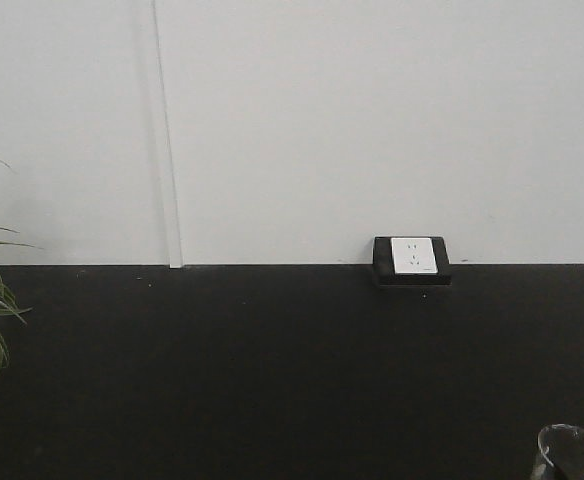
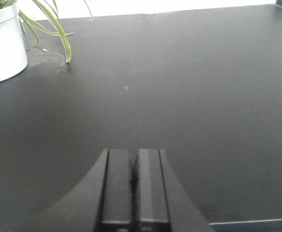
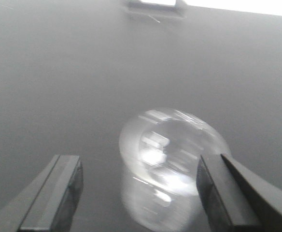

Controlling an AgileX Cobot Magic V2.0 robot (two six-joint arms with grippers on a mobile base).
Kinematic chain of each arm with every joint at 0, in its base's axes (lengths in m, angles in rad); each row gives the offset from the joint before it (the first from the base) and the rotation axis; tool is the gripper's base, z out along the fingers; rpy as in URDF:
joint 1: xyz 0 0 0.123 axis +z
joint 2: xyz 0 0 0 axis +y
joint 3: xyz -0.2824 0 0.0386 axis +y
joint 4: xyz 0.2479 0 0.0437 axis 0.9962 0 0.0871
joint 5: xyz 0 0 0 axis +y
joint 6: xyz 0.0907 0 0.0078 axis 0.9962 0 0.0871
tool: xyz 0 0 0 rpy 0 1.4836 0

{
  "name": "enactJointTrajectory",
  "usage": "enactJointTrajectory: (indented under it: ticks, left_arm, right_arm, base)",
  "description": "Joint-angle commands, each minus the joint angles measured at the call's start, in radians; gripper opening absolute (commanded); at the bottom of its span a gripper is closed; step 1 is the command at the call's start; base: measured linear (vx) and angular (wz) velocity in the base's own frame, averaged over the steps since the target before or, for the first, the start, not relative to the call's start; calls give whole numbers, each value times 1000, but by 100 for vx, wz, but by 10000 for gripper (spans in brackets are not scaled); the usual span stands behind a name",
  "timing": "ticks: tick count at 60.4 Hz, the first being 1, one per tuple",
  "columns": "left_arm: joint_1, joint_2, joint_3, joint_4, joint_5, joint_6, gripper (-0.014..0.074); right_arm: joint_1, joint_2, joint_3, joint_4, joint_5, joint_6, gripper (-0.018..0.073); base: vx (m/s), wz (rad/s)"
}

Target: Grab transparent chemical and place on left bench

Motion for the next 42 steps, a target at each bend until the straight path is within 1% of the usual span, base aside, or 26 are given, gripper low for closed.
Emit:
enactJointTrajectory:
  ticks: [1,14,21,29,42]
  left_arm:
    - [-2,-19,16,-1,-78,-8,-3]
    - [-2,-19,16,-1,-78,-8,-3]
    - [-2,-19,16,-1,-78,-8,-3]
    - [-2,-19,16,-1,-78,-8,-3]
    - [-2,-19,16,-1,-78,-8,-3]
  right_arm:
    - [-40,12,-29,53,-84,-26,552]
    - [-36,32,-29,36,-146,-37,547]
    - [-36,32,-29,38,-139,-37,514]
    - [-36,32,-27,37,-112,-37,441]
    - [-36,32,-26,37,-99,-37,281]
  base:
    - [0,0]
    - [0,0]
    - [0,0]
    - [0,0]
    - [0,0]
